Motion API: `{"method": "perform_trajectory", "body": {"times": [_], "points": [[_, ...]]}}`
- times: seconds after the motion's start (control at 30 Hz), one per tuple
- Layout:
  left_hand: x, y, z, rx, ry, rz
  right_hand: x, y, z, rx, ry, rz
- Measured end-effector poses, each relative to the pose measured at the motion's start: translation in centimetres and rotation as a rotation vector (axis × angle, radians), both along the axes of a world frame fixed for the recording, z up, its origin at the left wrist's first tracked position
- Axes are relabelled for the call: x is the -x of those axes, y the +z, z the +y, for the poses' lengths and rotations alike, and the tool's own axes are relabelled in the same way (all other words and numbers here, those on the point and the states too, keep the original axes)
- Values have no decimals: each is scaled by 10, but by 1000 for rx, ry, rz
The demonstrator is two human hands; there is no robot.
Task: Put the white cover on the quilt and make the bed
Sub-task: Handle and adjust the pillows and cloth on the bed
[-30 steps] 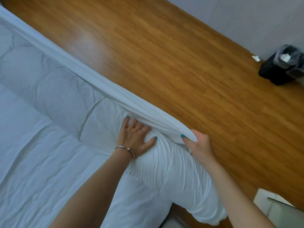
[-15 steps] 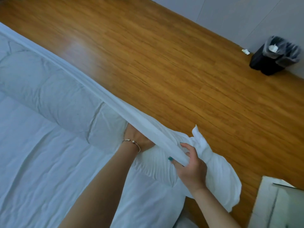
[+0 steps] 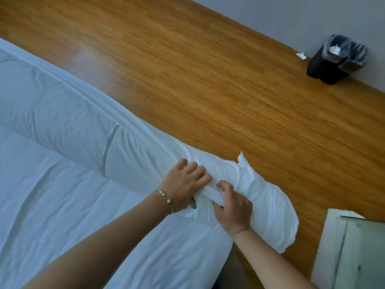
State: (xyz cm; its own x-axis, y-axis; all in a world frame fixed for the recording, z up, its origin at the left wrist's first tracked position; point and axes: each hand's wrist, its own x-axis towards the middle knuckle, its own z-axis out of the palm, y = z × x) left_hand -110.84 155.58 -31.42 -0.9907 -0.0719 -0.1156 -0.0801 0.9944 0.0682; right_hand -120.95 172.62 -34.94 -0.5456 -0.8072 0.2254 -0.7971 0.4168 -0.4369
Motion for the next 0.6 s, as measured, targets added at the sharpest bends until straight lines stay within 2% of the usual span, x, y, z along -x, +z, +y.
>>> {"method": "perform_trajectory", "body": {"times": [0.07,0.17,0.37,0.43,0.6], "points": [[-16,-12,16,-1,18,165,-7,2,10,6,62,-33],[-32,-23,26,-1,50,264,-8,14,27,-26,316,107],[-30,-8,26,-39,121,221,53,43,54,-164,416,379],[-31,-7,24,-33,120,185,69,45,61,-153,503,363],[-32,-4,21,-45,112,122,89,45,70,-75,535,241]]}}
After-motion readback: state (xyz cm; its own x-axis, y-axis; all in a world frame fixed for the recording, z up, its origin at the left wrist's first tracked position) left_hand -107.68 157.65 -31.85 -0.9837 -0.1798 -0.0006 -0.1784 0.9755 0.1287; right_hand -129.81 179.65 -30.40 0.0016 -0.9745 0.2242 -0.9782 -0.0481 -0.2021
